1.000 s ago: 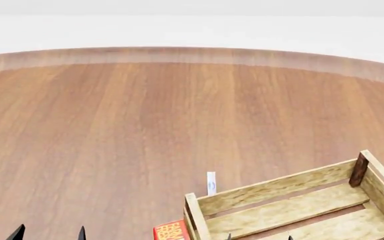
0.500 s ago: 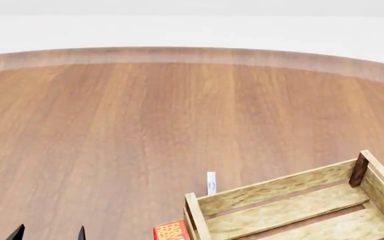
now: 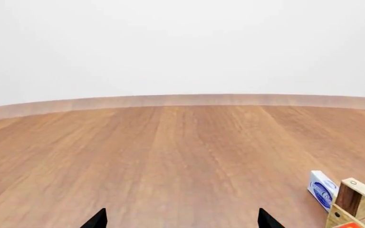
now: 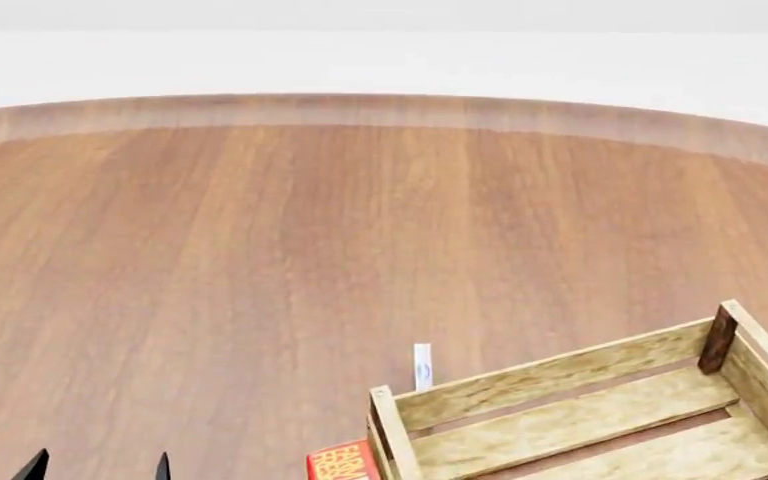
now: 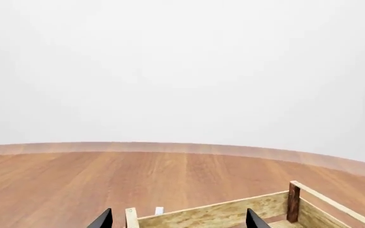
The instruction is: Pick up the tomato sauce, and put it in the wooden tray.
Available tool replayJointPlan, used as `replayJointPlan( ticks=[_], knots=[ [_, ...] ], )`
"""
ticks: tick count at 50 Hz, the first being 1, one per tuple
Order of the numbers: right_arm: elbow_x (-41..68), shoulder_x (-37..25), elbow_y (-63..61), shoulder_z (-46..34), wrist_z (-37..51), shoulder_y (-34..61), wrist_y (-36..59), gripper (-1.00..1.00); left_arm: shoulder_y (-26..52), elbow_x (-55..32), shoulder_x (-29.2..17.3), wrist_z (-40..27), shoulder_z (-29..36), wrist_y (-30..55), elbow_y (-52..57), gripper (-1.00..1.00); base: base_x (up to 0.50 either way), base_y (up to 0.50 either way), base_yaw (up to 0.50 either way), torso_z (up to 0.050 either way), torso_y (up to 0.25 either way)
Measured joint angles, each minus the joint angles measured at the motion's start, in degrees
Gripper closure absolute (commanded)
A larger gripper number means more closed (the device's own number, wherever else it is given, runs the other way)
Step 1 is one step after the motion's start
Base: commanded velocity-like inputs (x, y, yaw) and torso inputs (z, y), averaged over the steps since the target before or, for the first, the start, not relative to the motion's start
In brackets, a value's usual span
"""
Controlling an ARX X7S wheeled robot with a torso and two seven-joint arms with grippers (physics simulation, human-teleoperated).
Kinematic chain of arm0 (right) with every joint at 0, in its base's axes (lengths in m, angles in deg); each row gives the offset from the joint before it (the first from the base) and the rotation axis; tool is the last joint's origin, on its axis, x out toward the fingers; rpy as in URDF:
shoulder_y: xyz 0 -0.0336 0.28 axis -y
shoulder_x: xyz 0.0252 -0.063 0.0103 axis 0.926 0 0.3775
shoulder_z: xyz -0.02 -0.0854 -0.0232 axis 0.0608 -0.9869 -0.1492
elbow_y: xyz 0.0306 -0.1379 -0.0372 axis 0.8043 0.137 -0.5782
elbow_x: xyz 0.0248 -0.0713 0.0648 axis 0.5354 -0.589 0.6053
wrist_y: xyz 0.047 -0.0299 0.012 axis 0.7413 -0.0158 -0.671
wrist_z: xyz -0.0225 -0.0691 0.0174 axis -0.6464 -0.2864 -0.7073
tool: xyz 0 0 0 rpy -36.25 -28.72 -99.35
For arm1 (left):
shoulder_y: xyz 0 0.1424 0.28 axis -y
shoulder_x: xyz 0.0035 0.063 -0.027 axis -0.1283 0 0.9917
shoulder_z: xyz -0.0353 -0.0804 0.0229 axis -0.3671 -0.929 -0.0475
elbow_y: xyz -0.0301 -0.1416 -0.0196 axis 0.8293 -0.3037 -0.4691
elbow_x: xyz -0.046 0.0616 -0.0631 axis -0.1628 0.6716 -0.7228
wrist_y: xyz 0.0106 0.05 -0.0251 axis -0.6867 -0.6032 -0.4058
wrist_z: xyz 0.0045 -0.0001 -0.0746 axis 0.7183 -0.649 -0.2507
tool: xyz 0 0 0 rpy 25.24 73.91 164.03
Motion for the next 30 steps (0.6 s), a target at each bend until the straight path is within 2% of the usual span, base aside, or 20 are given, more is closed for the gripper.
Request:
replayJointPlan(
  ticks=[30],
  knots=[
    [-3.41, -0.57, 3.57, -1.47, 3.87, -7.34, -11.88, -1.0, 0.18, -0.65, -0.66, -0.9, 0.89, -0.19, -0.07, -1.0, 0.0, 0.0, 0.0, 0.0, 0.0]
  ],
)
